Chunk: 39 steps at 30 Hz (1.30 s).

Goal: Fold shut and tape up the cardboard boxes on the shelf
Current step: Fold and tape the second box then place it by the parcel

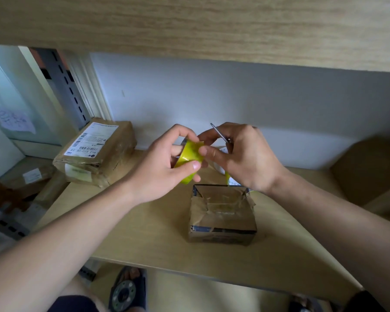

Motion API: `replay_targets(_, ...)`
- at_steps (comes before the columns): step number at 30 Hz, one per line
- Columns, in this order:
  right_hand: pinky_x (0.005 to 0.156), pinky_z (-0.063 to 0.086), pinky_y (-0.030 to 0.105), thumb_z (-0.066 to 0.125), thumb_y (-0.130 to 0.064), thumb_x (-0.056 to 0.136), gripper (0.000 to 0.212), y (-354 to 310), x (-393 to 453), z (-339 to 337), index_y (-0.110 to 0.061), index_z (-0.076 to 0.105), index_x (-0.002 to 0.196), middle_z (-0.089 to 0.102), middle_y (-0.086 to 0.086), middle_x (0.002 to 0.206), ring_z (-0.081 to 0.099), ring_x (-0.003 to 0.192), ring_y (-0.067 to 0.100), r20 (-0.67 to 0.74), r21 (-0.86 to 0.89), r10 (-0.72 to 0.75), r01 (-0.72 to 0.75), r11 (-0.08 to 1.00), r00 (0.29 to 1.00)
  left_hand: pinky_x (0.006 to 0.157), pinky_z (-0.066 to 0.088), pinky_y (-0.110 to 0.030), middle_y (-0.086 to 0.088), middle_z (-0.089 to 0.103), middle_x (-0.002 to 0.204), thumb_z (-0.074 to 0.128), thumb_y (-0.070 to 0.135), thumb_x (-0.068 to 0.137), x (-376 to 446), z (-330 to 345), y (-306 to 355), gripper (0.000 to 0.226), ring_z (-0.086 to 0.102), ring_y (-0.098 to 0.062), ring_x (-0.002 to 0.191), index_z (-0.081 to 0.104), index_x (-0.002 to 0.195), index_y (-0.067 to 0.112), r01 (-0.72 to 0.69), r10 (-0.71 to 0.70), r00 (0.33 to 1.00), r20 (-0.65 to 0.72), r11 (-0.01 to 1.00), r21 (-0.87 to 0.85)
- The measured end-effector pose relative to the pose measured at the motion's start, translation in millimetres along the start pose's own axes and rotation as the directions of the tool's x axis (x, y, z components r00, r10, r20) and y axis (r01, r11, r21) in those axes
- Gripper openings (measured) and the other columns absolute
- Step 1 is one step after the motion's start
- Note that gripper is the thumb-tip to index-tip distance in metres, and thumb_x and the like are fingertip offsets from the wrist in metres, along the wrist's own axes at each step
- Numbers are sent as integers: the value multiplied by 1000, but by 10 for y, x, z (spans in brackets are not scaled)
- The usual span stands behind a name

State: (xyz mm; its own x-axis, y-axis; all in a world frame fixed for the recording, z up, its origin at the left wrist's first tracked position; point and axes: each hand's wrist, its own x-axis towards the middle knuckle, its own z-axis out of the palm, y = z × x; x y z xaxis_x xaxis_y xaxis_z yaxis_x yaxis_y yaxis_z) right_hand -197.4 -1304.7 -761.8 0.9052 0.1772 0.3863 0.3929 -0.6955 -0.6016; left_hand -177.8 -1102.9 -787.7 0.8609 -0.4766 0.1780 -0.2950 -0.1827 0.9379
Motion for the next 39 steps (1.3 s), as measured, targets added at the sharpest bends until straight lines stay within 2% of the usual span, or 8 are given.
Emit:
replay_targets(3, 61, 35, 5, 82, -29, 88, 15, -14, -18, -21, -21, 79, 101, 71, -16, 73, 59, 66, -7, -16, 74, 44, -43, 996, 999, 68, 57, -36, 0, 74, 87, 68, 1, 96, -10, 70, 45, 35, 75, -32, 74, 47, 117, 20, -36, 36, 999, -8, 998, 48)
replay_targets(7, 53, 36, 3, 81, -17, 88, 7, 15, -26, -55, -12, 81, 94, 53, -33, 48, 55, 53, -13, -63, 146, 82, -72, 987, 995, 82, 61, -49, 0, 76, 94, 69, 8, 96, -32, 109, 122, 48, 76, -26, 78, 44, 130, 32, -85, 85, 996, 7, 981, 173)
replay_targets(13, 54, 35, 7, 69, -14, 96, 14, -14, -50, -87, -17, 73, 82, 71, -9, 77, 55, 55, -4, -96, 61, 76, -71, 996, 992, 84, 60, -42, 6, 74, 88, 68, 12, 97, -22, 206, 228, 56, 75, -18, 77, 40, 138, 38, -126, 132, 991, -2, 948, 291)
replay_targets(20, 52, 35, 17, 57, -14, 101, 14, 12, -69, -55, -12, 63, 88, 59, -3, 69, 51, 57, 7, -81, -52, 94, -98, 994, 992, 80, 57, -38, -5, 73, 87, 65, 10, 98, 29, 281, 254, 61, 75, -15, 78, 36, 145, 36, -149, 152, 988, 19, 926, 348)
replay_targets(27, 60, 39, 7, 69, -17, 96, 7, 36, -107, -129, -22, 74, 96, 70, -12, 84, 55, 60, -10, -152, 58, 124, -116, 992, 981, 81, 56, -29, -1, 73, 92, 65, 10, 99, 61, 307, 236, 66, 74, -16, 79, 33, 150, 35, -173, 183, 983, 1, 926, 336)
replay_targets(32, 58, 36, 3, 74, -11, 91, 6, 45, -154, -146, -14, 79, 89, 74, -5, 82, 55, 59, -12, -204, 6, 45, -45, 999, 978, 79, 55, -40, -7, 71, 91, 64, 14, 99, 77, 331, 204, 73, 72, -23, 82, 25, 153, 43, -179, 179, 983, 35, 915, 360)
replay_targets(36, 56, 37, 14, 69, -17, 93, 12, 127, -163, -122, -14, 70, 82, 68, -1, 75, 54, 59, 5, -166, -102, -11, -6, 995, 986, 83, 43, -16, -4, 68, 113, 67, 18, 98, 81, 313, 195, 82, 56, -13, 116, 18, 156, 49, -160, 154, 987, 48, 897, 413)
replay_targets(39, 62, 45, 30, 63, -20, 96, 11, 178, -187, -114, -17, 66, 86, 66, -1, 77, 58, 66, 14, -133, -129, -33, 15, 992, 991, 84, 43, -19, -3, 66, 113, 67, 19, 98, 79, 315, 204, 85, 55, -12, 115, 13, 157, 49, -171, 153, 985, 76, 884, 435)
